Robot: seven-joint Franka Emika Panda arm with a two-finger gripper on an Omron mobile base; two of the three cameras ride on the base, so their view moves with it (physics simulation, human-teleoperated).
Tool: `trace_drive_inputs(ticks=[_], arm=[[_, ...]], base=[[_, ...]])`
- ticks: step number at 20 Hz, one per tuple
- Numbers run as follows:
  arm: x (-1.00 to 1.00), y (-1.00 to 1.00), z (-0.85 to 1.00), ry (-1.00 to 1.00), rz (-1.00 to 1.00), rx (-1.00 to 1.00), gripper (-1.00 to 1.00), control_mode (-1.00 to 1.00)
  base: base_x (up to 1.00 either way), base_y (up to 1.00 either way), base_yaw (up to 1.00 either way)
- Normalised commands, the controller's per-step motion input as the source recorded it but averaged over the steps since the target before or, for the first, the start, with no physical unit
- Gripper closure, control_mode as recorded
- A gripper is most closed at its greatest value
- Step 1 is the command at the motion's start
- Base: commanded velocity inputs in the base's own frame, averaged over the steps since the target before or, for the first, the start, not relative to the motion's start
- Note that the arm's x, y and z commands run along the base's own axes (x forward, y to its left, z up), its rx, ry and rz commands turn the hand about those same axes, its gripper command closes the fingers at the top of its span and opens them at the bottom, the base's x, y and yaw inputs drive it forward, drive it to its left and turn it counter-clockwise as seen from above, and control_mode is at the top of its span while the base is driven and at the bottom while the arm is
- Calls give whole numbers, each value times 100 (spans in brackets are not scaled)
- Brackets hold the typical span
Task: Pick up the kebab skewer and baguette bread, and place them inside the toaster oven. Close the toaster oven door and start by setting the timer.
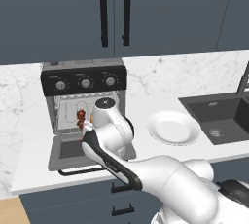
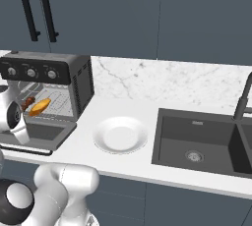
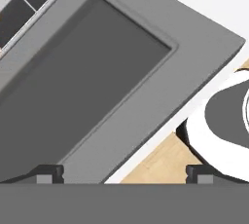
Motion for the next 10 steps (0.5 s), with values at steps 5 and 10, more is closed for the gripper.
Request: trace_drive_inputs(ticks=[5, 10], arm=[[50, 3, -12, 3, 0, 0, -100, -100], [37, 9, -15, 8, 0, 0, -100, -100]], base=[[0, 0, 0], [0, 0, 0]])
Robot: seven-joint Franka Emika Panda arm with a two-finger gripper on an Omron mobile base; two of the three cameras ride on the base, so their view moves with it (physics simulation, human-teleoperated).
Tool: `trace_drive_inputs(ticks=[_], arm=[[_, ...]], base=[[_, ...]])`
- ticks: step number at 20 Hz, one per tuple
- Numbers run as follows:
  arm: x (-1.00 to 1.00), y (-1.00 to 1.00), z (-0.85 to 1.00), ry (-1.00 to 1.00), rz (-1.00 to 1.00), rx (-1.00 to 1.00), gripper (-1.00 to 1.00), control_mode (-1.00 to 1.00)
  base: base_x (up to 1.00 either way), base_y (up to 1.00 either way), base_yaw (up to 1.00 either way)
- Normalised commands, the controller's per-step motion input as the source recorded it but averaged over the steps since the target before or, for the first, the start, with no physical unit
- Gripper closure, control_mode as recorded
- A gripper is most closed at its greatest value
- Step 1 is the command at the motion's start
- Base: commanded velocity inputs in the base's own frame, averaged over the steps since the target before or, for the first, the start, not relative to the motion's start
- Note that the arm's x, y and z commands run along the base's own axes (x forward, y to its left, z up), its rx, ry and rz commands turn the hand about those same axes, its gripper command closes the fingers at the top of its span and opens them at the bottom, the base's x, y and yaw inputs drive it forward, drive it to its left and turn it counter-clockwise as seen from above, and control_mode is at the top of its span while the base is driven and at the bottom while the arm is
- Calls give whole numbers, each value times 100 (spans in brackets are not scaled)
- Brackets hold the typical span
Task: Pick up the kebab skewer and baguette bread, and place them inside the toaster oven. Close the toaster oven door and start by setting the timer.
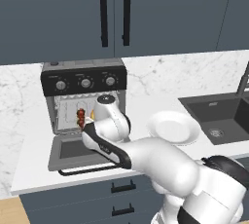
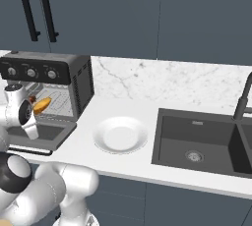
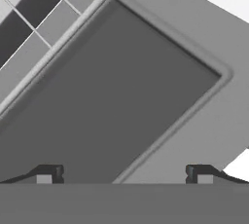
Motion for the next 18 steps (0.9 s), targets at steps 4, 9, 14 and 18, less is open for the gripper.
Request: trace_drive_inputs(ticks=[4, 9, 14, 18], arm=[[40, 24, -10, 5, 0, 0, -100, -100], [25, 4, -16, 0, 0, 0, -100, -100], [24, 3, -4, 0, 0, 0, -100, -100], [31, 2, 0, -1, 0, 0, -100, -100]], base=[[0, 0, 0], [0, 0, 0], [0, 0, 0], [0, 0, 0]])
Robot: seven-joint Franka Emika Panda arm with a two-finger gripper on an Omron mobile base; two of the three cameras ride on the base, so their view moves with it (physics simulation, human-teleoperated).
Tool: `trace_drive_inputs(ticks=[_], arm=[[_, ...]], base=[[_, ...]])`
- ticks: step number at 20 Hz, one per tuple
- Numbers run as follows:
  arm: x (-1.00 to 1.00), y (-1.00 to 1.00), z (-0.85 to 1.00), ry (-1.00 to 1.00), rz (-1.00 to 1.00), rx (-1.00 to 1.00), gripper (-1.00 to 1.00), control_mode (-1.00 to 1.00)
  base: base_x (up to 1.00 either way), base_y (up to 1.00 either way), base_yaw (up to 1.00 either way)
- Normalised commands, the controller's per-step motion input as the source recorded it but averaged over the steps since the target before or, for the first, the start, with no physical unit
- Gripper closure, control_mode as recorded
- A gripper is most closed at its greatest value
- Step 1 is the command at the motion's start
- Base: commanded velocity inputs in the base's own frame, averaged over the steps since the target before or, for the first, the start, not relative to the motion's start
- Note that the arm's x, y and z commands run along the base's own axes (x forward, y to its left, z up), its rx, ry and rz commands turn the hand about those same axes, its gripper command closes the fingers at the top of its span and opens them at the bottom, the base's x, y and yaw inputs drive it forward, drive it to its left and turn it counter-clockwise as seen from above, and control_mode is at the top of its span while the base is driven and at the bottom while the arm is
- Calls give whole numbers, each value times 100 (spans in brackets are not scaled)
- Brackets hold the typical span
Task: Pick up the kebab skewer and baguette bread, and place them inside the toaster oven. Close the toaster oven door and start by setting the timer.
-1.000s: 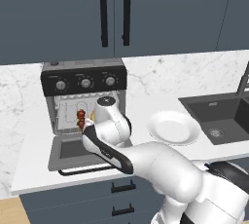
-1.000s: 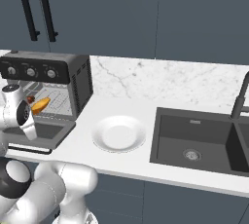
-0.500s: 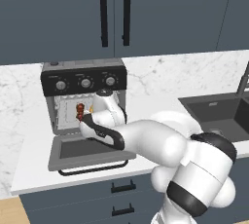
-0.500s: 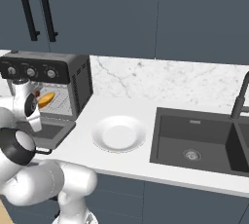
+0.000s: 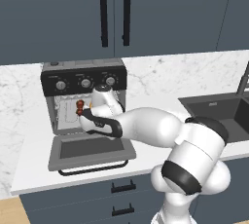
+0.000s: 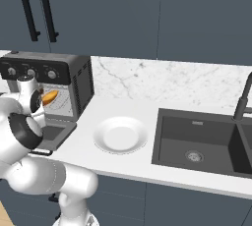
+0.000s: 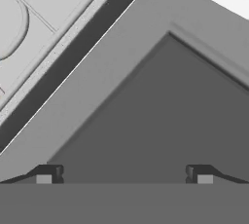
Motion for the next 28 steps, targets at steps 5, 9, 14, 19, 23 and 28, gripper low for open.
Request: trace_drive_inputs(ticks=[5, 9, 14, 19, 23, 28], arm=[[26, 8, 0, -2, 0, 0, -100, -100], [30, 2, 0, 0, 0, 0, -100, -100], [17, 1, 0, 0, -1, 0, -100, -100], [15, 5, 0, 0, -3, -1, -100, -100], [12, 10, 0, -1, -4, 0, -100, -100], [15, 10, 0, -3, -4, 0, -100, -100]], base=[[0, 0, 0], [0, 0, 0], [0, 0, 0], [0, 0, 0], [0, 0, 0], [0, 0, 0]])
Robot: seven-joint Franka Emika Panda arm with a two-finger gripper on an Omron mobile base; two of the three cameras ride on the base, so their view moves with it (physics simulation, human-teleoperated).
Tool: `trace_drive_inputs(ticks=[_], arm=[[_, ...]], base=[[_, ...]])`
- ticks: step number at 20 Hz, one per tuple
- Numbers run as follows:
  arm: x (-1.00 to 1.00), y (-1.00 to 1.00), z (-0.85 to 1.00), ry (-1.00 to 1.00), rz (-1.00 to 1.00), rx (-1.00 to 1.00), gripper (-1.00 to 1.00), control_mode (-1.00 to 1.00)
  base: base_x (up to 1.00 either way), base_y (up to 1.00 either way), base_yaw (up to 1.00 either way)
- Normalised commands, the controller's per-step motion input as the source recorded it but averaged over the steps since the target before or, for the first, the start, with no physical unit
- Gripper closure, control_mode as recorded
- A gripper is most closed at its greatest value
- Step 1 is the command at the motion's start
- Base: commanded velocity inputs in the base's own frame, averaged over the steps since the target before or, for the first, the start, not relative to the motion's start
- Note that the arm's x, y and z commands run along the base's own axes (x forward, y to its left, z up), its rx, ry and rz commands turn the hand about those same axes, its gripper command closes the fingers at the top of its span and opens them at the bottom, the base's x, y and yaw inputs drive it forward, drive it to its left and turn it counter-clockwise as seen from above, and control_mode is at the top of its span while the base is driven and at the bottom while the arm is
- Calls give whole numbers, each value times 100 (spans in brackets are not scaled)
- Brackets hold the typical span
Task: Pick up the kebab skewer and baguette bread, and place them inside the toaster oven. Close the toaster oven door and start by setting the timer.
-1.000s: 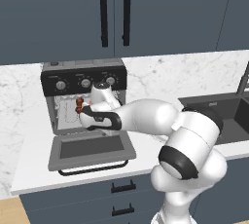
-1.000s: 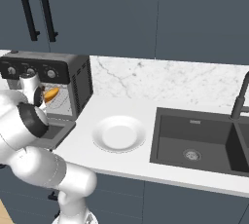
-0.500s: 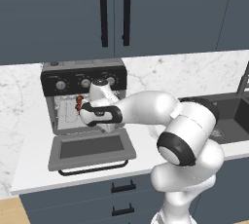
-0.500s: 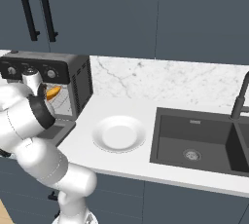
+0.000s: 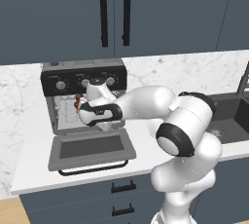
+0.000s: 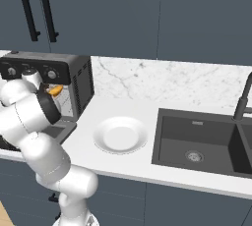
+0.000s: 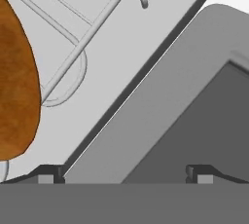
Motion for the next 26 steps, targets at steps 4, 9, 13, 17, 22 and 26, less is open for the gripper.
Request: trace_drive_inputs(ticks=[4, 9, 13, 17, 22, 26], arm=[[19, 11, 0, -2, -3, 0, -100, -100], [2, 10, 0, -5, -2, 0, -100, -100], [-9, 2, 0, -3, -2, 0, -100, -100], [-58, 0, 2, 0, -2, 0, -100, -100], [-84, 0, 18, 1, 0, 0, -100, -100], [-81, 1, 29, 3, 0, 0, -100, -100]], base=[[0, 0, 0], [0, 0, 0], [0, 0, 0], [0, 0, 0], [0, 0, 0], [0, 0, 0]])
